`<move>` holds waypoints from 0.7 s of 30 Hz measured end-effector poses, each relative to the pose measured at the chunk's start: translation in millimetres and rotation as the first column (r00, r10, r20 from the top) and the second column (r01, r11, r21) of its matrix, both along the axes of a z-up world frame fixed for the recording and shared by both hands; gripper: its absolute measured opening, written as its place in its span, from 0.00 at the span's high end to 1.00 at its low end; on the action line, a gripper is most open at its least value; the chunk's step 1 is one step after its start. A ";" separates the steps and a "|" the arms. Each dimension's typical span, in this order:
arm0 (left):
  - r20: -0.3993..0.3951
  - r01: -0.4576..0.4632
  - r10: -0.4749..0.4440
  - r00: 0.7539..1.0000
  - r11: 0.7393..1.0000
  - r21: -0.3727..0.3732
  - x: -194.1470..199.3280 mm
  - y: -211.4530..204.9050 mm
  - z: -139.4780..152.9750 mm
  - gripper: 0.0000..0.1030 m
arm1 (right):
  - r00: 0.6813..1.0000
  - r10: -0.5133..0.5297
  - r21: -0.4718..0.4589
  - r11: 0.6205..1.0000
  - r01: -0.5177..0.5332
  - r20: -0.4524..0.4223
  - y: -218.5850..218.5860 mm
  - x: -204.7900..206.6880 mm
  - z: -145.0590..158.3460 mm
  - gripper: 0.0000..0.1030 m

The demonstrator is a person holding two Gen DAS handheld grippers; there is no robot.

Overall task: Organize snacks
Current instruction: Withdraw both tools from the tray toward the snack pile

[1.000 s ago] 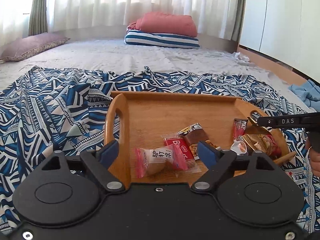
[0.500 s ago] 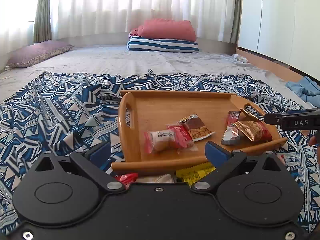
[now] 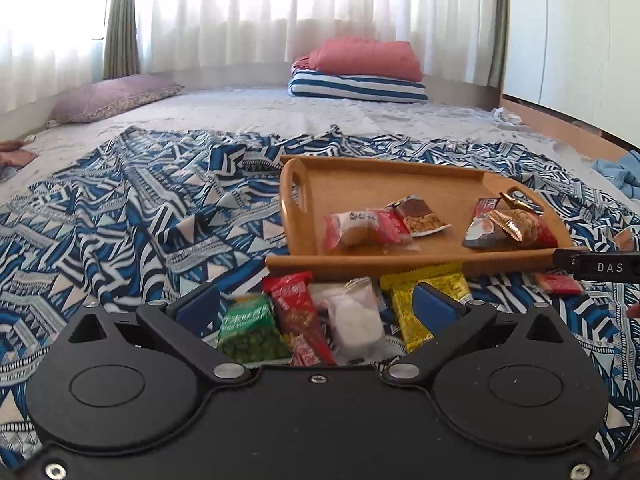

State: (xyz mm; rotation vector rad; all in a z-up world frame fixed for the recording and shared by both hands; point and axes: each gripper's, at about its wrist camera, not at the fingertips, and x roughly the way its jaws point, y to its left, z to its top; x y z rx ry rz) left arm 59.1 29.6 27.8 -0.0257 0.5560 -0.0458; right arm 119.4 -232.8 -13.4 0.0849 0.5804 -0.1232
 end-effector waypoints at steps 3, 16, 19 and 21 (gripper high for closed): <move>-0.019 -0.026 0.025 0.999 1.000 -0.016 -0.9 3.4 -4.5 0.12 | 0.999 -0.040 0.007 0.999 0.040 -0.001 -1.0 -2.3 -7.0 0.00; -0.114 -0.023 0.015 0.993 0.997 -0.070 -13.9 0.3 -19.5 0.59 | 0.997 -0.078 0.045 0.996 0.079 -0.025 -1.5 -1.5 -27.0 0.00; -0.122 -0.049 0.039 0.992 0.996 -0.078 -8.4 -0.1 -22.8 0.59 | 0.997 -0.077 0.044 0.996 0.077 -0.023 -0.3 -1.6 -28.3 0.00; -0.130 -0.068 0.055 0.990 0.993 -0.098 -2.7 2.6 -24.0 0.59 | 0.997 -0.073 0.041 0.996 0.073 -0.021 0.5 -2.2 -29.3 0.00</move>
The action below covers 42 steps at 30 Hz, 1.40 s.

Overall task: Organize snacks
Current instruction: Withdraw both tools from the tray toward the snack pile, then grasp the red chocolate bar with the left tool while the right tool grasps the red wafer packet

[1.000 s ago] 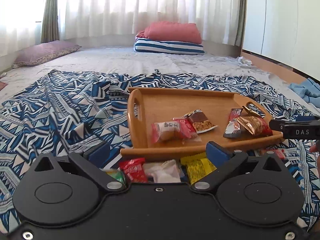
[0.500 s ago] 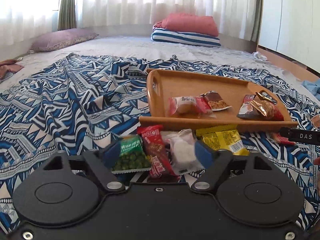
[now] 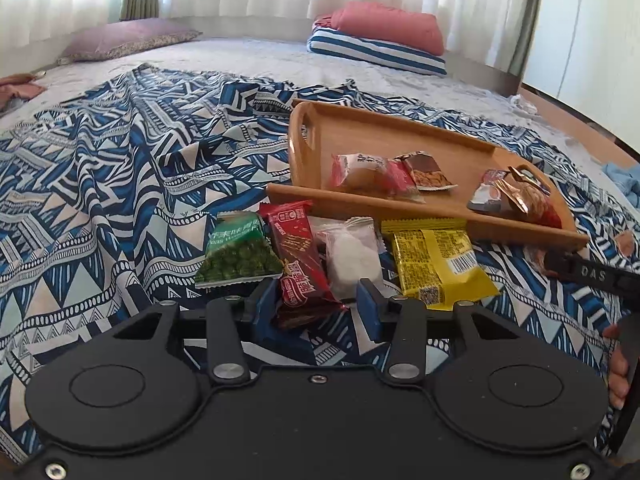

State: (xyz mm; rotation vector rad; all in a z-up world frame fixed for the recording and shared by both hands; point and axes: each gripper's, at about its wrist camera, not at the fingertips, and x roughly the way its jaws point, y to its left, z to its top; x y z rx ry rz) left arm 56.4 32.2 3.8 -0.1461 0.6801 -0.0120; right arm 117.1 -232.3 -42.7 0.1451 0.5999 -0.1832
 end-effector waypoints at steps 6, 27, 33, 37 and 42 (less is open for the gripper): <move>0.008 -0.036 0.036 0.999 0.999 -0.021 14.3 4.9 1.5 0.58 | 1.000 0.015 0.012 1.000 -0.015 -0.003 -0.5 1.7 -2.3 0.00; -0.011 -0.021 0.021 1.000 0.999 -0.032 15.7 8.0 5.4 0.78 | 0.998 0.058 -0.017 0.998 -0.059 -0.015 6.2 5.8 -4.9 0.00; -0.016 -0.016 0.016 1.000 0.999 -0.033 10.1 9.1 10.5 0.78 | 0.999 0.042 0.010 0.999 -0.043 0.023 0.6 0.1 6.4 0.00; 0.001 -0.010 0.010 1.000 1.000 -0.025 7.8 8.9 17.0 0.78 | 0.997 0.058 -0.013 0.998 -0.058 0.042 2.3 -1.3 15.8 0.00; 0.017 -0.013 0.014 1.000 0.999 -0.030 6.5 7.5 24.0 0.78 | 0.995 0.098 -0.062 0.993 -0.101 -0.035 11.3 12.8 14.7 0.00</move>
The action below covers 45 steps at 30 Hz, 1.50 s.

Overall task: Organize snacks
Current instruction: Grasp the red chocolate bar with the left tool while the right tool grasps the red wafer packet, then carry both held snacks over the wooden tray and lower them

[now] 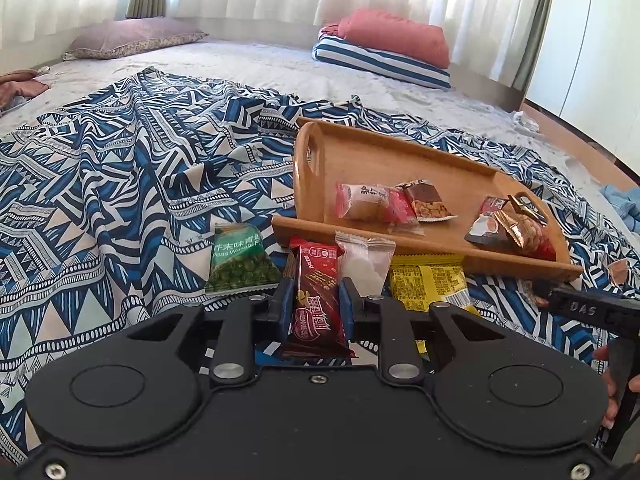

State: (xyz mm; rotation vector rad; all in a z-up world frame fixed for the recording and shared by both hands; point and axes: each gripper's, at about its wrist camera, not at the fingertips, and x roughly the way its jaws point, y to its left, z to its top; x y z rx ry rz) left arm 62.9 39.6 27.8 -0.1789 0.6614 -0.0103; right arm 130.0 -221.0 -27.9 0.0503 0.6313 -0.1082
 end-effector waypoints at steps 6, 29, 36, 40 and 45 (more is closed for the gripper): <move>0.006 0.009 -0.009 1.000 1.000 0.013 -0.9 -3.3 1.8 0.78 | 0.999 -0.001 -0.008 1.000 0.000 -0.052 4.1 4.4 -5.0 0.10; 0.068 0.047 -0.048 0.997 0.999 0.013 9.0 -0.9 29.8 0.78 | 0.999 0.037 0.044 0.998 -0.039 0.040 -0.3 -14.9 49.0 0.35; 0.077 0.109 -0.108 0.991 0.994 -0.003 38.1 -1.5 57.5 0.78 | 0.999 0.035 0.103 0.994 -0.039 0.036 -9.5 10.2 70.6 0.35; 0.067 0.118 -0.118 0.991 0.993 0.003 63.9 -4.3 71.2 0.78 | 0.999 0.043 0.103 0.994 -0.045 0.024 -15.9 32.1 84.8 0.35; 0.033 0.142 -0.142 0.989 0.990 0.001 100.0 -9.0 80.1 0.78 | 0.997 0.072 0.093 0.993 -0.071 -0.015 -29.4 72.6 102.4 0.35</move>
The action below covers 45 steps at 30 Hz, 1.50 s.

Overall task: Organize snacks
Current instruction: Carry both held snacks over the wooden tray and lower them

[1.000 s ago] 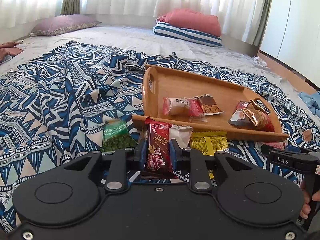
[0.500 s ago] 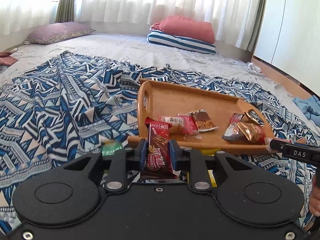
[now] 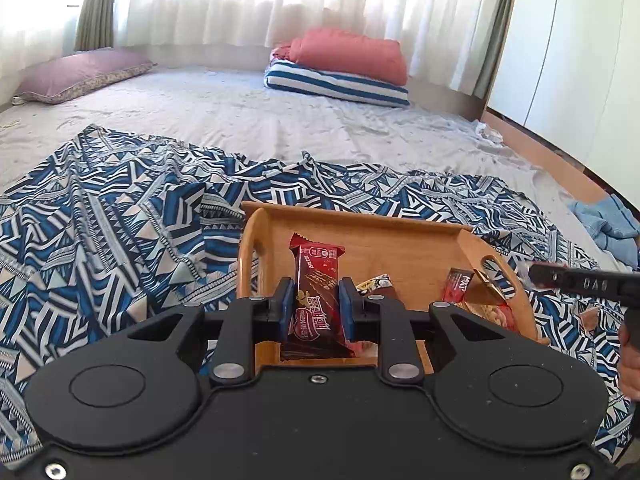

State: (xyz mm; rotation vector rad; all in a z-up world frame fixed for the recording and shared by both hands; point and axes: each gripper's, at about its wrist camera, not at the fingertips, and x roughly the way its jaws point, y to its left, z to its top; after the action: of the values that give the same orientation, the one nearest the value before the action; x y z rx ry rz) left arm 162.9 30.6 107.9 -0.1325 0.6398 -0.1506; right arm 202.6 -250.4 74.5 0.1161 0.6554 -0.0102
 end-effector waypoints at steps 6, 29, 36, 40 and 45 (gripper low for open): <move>-0.067 -0.006 0.005 0.998 1.000 -0.012 42.5 -5.5 -11.8 0.78 | 0.999 0.024 0.012 1.000 -0.024 -0.049 -5.6 48.5 5.9 0.34; -0.197 -0.041 0.048 0.979 0.998 0.041 105.2 -17.6 -74.3 0.78 | 0.958 0.197 -0.020 0.978 -0.205 -0.207 80.5 121.8 -63.4 0.33; -0.188 -0.025 0.035 0.982 0.998 0.055 103.5 -23.1 -76.5 0.78 | 0.940 0.253 -0.045 0.962 -0.270 -0.228 81.1 121.6 -69.7 0.31; -0.195 -0.023 0.031 0.980 0.999 0.046 104.6 -23.7 -78.9 0.78 | 0.932 0.279 -0.055 0.953 -0.299 -0.232 80.4 119.4 -73.4 0.31; -0.204 -0.023 0.032 0.979 0.999 0.048 105.7 -24.4 -83.1 0.78 | 0.929 0.296 -0.058 0.947 -0.315 -0.222 81.9 117.0 -74.9 0.31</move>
State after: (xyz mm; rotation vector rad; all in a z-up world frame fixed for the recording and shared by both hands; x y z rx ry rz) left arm 268.6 6.2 24.8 -0.1140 0.8455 -0.0966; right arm 319.6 -168.4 -0.4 -0.0797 0.8785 0.2516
